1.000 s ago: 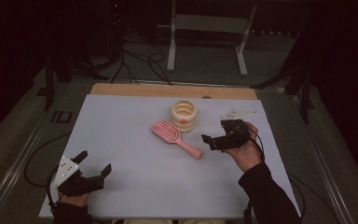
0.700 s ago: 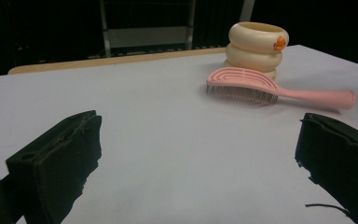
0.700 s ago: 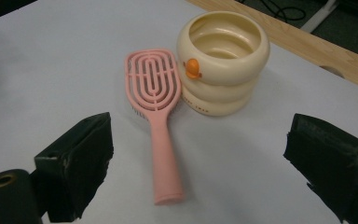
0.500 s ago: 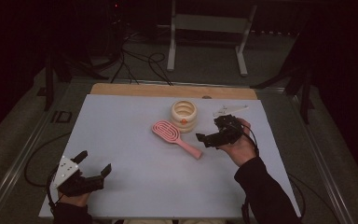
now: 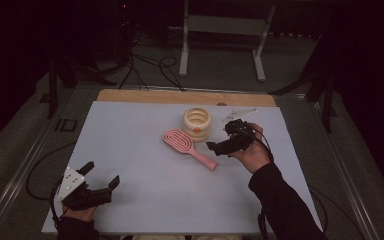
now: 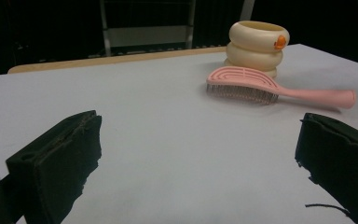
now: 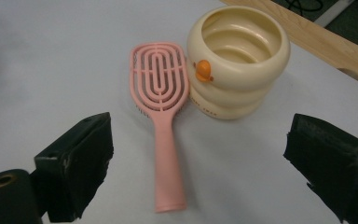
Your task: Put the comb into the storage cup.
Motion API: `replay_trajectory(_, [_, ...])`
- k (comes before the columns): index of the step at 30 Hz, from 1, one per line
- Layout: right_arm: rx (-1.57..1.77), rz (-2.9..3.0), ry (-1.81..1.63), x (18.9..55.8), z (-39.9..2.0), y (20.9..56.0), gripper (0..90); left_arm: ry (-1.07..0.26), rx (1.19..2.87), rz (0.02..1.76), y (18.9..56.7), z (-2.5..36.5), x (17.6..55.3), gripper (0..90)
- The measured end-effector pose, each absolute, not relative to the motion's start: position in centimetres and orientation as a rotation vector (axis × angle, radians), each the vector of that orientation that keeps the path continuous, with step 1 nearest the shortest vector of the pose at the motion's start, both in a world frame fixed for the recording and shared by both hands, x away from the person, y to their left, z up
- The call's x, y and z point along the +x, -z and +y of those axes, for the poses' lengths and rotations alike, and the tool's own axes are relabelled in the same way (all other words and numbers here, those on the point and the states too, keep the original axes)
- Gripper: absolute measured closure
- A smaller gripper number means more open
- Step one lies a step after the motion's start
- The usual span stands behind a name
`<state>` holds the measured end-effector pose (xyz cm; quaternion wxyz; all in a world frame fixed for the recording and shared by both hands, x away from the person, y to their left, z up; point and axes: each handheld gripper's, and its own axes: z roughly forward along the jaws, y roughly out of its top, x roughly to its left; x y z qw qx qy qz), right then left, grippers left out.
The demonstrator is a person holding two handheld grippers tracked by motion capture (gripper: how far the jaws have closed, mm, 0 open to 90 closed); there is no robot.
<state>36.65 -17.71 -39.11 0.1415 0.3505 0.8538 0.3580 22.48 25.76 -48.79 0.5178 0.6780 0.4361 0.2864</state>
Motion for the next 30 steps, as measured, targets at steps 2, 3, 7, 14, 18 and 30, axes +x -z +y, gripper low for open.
replay_trajectory(2, [1.014,2.468,-1.037,37.0,-17.5,39.1,7.1,-0.686,1.627,1.048,48.8,25.8,22.5,0.9])
replay_trajectory(3, [1.014,2.468,-1.037,37.0,-17.5,39.1,7.1,-0.686,1.627,1.048,48.8,25.8,22.5,1.0])
replay_trajectory(7, [1.002,2.493,-1.002,37.5,-16.7,39.3,7.0,-0.687,1.626,1.047,48.8,25.8,22.5,0.9])
replay_trajectory(14, [0.990,2.519,-0.966,38.1,-15.8,39.4,7.1,-0.685,1.635,1.043,48.8,25.8,22.5,0.9])
replay_trajectory(18, [0.991,2.535,-0.938,38.7,-15.4,39.6,7.1,-0.683,1.635,1.043,48.8,25.7,22.5,0.9])
replay_trajectory(30, [0.983,2.613,-0.826,40.0,-13.7,41.5,7.1,-0.682,1.640,1.037,48.8,25.6,22.6,0.9])
